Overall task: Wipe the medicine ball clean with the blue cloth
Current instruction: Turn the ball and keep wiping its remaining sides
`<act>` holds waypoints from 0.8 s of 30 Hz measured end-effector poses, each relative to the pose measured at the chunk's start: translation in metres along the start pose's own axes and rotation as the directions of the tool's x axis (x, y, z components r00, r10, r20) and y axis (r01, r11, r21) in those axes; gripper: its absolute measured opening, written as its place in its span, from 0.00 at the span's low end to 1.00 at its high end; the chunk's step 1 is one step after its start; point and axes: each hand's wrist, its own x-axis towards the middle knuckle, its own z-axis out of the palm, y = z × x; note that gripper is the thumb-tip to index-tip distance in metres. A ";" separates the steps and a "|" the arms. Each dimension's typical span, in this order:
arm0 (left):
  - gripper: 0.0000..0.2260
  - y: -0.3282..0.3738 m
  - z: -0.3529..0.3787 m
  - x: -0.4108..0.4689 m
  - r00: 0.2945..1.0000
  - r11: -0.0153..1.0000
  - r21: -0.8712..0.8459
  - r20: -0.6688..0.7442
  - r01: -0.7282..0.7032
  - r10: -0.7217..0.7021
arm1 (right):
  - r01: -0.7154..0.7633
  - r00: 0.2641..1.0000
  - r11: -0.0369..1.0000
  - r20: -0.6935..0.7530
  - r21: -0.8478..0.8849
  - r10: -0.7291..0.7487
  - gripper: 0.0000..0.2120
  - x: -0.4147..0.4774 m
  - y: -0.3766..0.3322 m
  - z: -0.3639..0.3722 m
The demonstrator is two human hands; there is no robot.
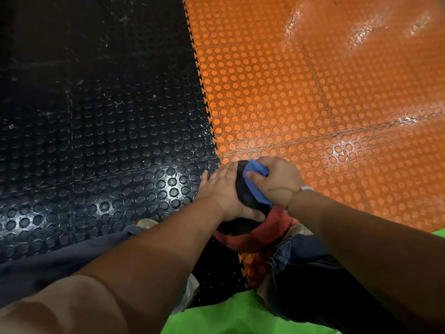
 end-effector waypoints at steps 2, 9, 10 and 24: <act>0.58 0.007 0.002 -0.011 0.996 0.999 -0.045 -0.088 -0.014 0.010 | -0.136 0.991 0.970 0.007 0.202 0.137 0.07 -0.002 -0.001 -0.003; 0.57 0.019 -0.007 -0.038 0.979 0.938 -0.291 -0.130 -0.187 0.154 | -0.284 0.946 0.500 0.154 0.818 0.285 0.19 -0.036 -0.001 -0.005; 0.55 0.020 -0.008 -0.041 0.981 0.927 -0.329 -0.124 -0.181 0.148 | -0.281 0.953 0.488 0.180 0.826 0.244 0.20 -0.038 -0.001 -0.008; 0.22 0.032 0.010 -0.030 0.906 0.966 -0.008 -0.348 -0.259 0.240 | -0.287 0.919 0.800 -0.084 0.527 0.385 0.20 -0.016 0.033 0.037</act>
